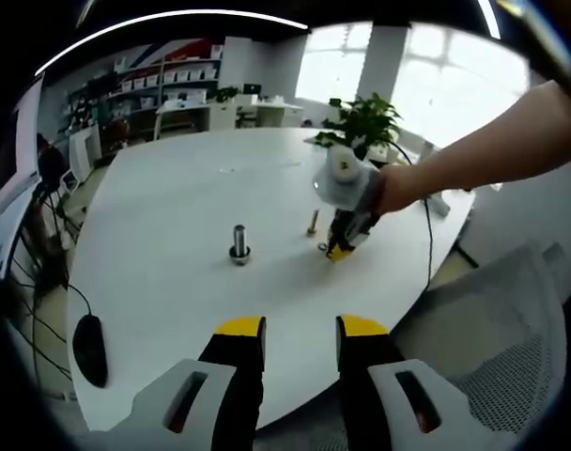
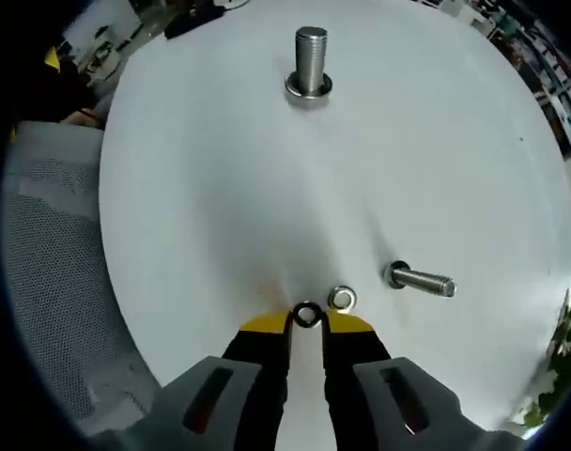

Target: Place the washer onto the threaded stud by aligning its center hole with the stud, sliding it down to the base, and recovering from edge contact or off-axis alignment until the washer reaches the visible bottom stop.

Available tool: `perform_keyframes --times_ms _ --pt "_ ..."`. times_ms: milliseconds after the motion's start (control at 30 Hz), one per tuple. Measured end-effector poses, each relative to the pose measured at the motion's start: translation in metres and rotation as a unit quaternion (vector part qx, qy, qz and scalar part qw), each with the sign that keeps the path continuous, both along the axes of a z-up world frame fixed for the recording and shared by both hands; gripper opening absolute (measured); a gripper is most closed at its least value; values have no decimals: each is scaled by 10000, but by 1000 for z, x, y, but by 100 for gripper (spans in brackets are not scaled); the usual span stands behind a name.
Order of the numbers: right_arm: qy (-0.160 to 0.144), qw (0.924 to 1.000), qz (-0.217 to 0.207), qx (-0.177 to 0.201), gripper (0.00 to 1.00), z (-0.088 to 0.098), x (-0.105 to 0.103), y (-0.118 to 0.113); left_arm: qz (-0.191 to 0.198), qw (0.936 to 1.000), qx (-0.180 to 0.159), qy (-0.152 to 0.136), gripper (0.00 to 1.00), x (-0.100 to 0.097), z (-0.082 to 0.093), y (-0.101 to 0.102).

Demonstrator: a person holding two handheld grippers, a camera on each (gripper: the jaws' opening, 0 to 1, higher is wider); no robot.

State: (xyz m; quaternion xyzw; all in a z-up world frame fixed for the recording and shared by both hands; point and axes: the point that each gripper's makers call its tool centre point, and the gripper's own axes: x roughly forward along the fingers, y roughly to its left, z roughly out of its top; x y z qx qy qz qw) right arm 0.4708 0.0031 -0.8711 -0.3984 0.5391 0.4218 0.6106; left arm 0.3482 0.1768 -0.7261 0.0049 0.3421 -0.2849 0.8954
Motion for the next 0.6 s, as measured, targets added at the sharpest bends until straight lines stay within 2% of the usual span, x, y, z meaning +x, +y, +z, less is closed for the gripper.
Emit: perform_keyframes --times_ms 200,300,333,400,600 --pt "-129 9998 107 -52 14 1 0 -1 20 10000 5 -10 28 0 0 1" --pt "-189 9998 -9 93 14 2 0 -2 31 10000 0 -20 28 1 0 1" --pt "-89 9997 -150 152 13 0 -4 -3 32 10000 -2 -21 28 1 0 1" --pt "-167 9993 -225 242 13 0 1 -4 34 10000 -2 -21 28 1 1 2" --pt "-173 9987 -356 335 13 1 1 -3 36 10000 10 -26 28 0 0 2"
